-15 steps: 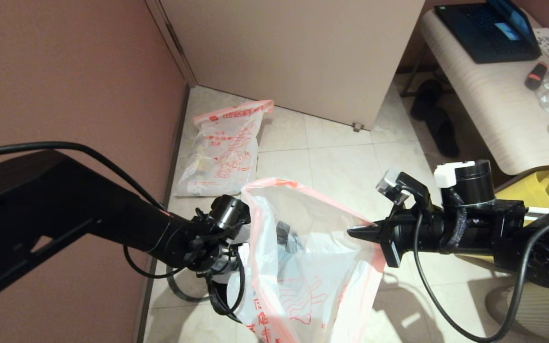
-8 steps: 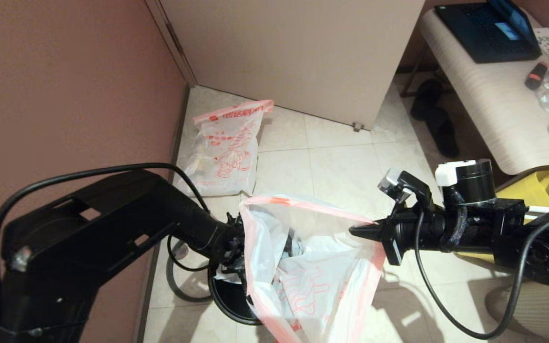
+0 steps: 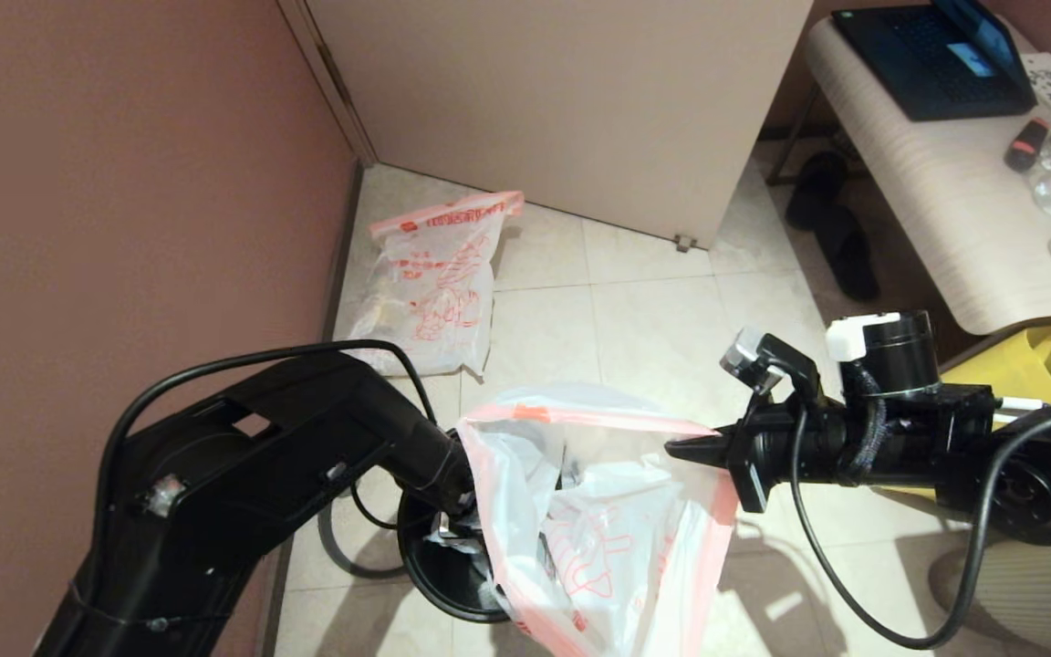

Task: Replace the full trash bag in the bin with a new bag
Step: Put the new garbage bag on the trash can

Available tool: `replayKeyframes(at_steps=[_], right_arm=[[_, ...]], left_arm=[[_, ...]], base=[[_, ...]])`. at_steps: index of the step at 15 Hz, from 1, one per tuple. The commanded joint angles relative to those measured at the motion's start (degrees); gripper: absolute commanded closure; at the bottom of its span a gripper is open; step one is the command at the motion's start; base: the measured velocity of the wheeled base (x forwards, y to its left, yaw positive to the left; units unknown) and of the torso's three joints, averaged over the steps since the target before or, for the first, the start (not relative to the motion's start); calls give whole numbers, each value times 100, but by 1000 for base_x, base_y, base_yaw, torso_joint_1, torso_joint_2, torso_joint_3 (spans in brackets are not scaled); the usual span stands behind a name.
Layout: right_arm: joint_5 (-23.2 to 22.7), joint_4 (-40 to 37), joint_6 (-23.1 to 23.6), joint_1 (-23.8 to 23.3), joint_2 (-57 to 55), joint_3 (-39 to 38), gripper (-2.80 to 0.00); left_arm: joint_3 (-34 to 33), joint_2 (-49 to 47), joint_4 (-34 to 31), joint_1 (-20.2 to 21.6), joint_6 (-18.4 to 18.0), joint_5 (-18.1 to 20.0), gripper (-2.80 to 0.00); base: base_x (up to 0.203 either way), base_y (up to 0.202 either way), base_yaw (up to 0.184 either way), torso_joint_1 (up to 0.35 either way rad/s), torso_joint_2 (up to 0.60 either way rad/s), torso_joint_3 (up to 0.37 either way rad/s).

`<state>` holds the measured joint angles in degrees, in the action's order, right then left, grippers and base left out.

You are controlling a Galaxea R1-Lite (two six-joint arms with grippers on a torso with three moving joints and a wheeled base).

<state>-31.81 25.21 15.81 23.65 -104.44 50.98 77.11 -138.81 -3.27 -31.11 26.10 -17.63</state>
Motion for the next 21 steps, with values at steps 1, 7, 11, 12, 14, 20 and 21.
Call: replayKeyframes(at_steps=[1,7,11,12,14,20,21], right_arm=[[-91,19,-15,51,-228,43,0],[107,1054,-829,627,-713,26,0],[481,1091,-993,853,-1011,291,0],[598,1091,-1087,925,-1173,480,0],[874,1079,-1186,1155,-1301,613,0],[1071,940,-1432,1537,-1325,562,0],[1071,942,-1447,1537,-1309,562,0]], left_arm=[[-594,874,15,22,29,-31,0],[-2718,3308,97,145,396,-43,0],[-3809,4163,542,217,634,-42,0],[-3883,4355,570,255,645,-40,0],[-3953,4737,576,268,648,1,0],[-3805,4818,634,-336,711,399,0],[-3747,4815,634,-466,800,417,0]], base=[[0,0,0,0,0,0],[0,0,0,0,0,0],[0,0,0,0,0,0],[0,0,0,0,0,0],[0,0,0,0,0,0],[0,0,0,0,0,0],[0,0,0,0,0,0]])
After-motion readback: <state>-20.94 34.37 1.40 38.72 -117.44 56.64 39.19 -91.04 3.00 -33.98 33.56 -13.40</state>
